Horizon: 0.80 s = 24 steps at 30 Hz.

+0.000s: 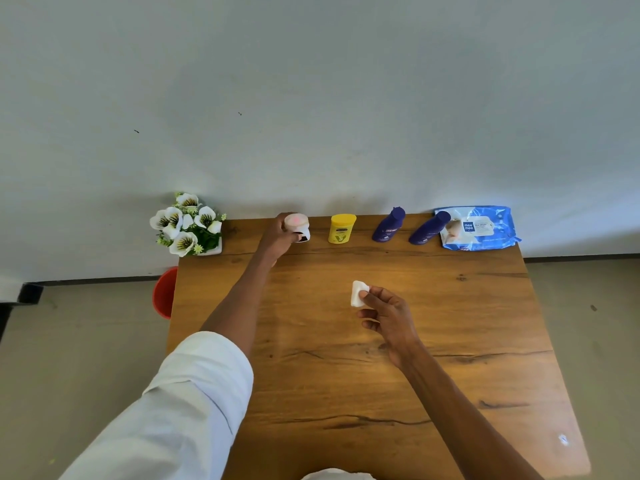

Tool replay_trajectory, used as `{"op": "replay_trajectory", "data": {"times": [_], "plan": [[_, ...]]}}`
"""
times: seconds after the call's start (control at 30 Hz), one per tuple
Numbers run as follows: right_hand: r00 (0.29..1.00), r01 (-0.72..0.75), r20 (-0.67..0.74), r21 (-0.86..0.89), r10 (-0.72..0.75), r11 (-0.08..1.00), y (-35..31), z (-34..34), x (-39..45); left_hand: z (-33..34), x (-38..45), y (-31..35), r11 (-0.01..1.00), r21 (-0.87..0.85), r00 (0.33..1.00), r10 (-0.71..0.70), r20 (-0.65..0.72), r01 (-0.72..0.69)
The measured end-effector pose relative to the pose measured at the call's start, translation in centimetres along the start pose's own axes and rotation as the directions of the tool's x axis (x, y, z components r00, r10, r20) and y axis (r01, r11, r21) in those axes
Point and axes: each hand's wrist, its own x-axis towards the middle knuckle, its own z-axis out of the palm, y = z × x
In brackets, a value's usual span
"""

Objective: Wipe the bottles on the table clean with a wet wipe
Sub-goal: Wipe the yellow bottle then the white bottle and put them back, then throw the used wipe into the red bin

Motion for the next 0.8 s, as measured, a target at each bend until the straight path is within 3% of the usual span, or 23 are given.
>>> {"op": "replay_trajectory", "data": {"times": [0.2, 0.4, 0.47, 0.63, 0.8], "plan": [[1.000, 0.013, 0.007, 0.007, -0.013, 1.000, -0.1, 0.1, -0.3, -0.7, -2.0, -0.5, 0.996, -0.067, 0.995, -0.067, -0.079, 0.061], [1.000, 0.021, 0.002, 0.072, -0.021, 0.997, -0.6, -0.9, -1.5, 1.5, -9.6, -2.0, 0.949, -0.314, 0.923, -0.114, -0.367, -0.008], [0.999, 0.039, -0.006, 0.073, -0.039, 0.997, -0.8, -1.5, -2.1, 3.2, -13.0, -2.3, 0.927, -0.376, 0.940, -0.124, -0.319, -0.006], [0.996, 0.061, 0.053, 0.069, -0.065, 0.996, -0.4, -2.2, -4.0, 6.6, -21.5, -2.1, 0.935, -0.354, 0.999, -0.010, -0.036, -0.004], [0.980, 0.086, 0.180, -0.020, -0.081, 0.996, 0.8, -1.2, -5.2, 6.3, -26.1, -2.4, 0.921, -0.388, 0.995, -0.010, -0.096, -0.028]]}}
